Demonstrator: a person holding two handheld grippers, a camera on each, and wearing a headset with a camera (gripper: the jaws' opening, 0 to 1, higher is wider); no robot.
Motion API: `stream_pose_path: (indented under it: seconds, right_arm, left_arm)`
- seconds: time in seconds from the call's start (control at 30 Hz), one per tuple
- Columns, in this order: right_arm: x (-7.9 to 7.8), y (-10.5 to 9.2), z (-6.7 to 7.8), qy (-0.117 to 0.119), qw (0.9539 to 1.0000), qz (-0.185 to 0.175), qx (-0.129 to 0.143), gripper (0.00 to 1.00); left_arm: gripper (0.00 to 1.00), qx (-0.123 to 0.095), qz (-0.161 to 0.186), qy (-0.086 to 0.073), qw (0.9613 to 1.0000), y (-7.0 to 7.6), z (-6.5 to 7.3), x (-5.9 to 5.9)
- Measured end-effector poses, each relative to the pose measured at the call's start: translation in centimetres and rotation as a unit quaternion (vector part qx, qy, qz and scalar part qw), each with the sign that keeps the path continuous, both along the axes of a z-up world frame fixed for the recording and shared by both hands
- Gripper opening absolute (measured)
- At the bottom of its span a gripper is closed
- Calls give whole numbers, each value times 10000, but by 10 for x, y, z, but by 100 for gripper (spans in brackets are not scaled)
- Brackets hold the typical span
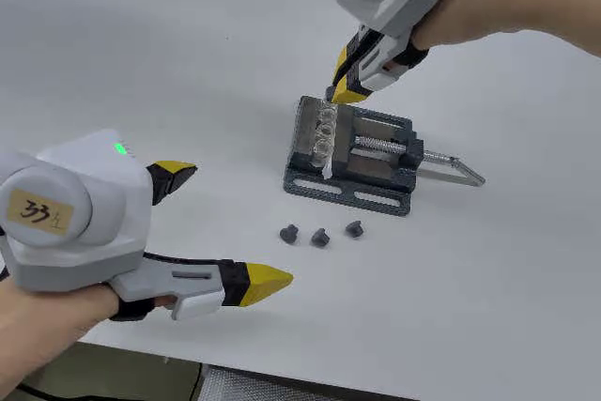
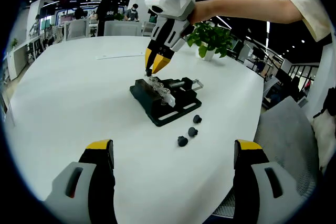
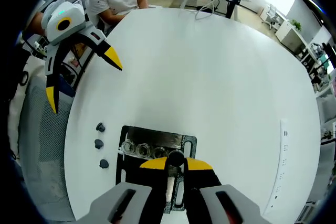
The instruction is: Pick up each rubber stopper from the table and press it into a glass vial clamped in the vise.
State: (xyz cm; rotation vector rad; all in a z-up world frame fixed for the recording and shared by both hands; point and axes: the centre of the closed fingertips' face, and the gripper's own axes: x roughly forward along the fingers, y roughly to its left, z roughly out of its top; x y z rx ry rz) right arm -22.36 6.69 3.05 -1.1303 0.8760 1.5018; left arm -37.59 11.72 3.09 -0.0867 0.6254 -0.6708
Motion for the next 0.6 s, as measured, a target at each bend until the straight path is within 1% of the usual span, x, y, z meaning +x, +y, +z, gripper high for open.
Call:
stream_pose_path:
  seconds: [0.1, 0.13, 0.23, 0.27, 0.3, 0.33, 0.37, 0.43, 0.47, 0.53, 0.57, 0.6]
  right_arm:
    - [-1, 1, 1, -44, 9999, 90, -8, 7]
    - [-1, 0, 1, -80, 9998, 184, -12, 7]
    - [-1, 0, 0, -57, 9998, 186, -11, 9]
    - [-2, 0, 0, -54, 9998, 174, -16, 12]
    - [-3, -1, 0, -91, 9998, 198, -34, 17]
    - [-4, -1, 0, -92, 9997, 221, -37, 19]
    - [-3, -1, 1, -96, 9996, 255, -49, 18]
    - [-2, 1, 5, -70, 9996, 268, 12, 16]
    - [-4, 2, 11, 25, 9997, 243, 42, 15]
    - [-6, 4, 17, 138, 9995, 267, 70, 8]
    - [-2, 5, 19, 171, 9996, 237, 61, 6]
    - [-1, 7, 20, 173, 9996, 194, 64, 6]
  left_arm:
    - [95, -5, 4, 17, 10000, 0, -1, -1]
    - [95, -2, 4, 23, 10000, 1, -1, -2]
    - [94, -15, 20, 30, 10000, 1, -1, -2]
    - [94, -18, 22, 31, 10000, 1, -1, -3]
    - [94, -22, 25, 30, 10000, 1, -1, -3]
    - [94, -26, 27, 30, 10000, 2, -1, -3]
    - [94, -28, 29, 31, 10000, 2, -1, -3]
    - [94, -32, 41, 29, 10000, 3, -2, -3]
    - [94, -34, 49, 28, 10000, 3, -2, -3]
    - [94, -39, 63, 26, 10000, 4, -2, -2]
    - [94, -38, 72, 20, 10000, 5, -2, -1]
    - [94, -41, 79, 23, 10000, 5, -2, -1]
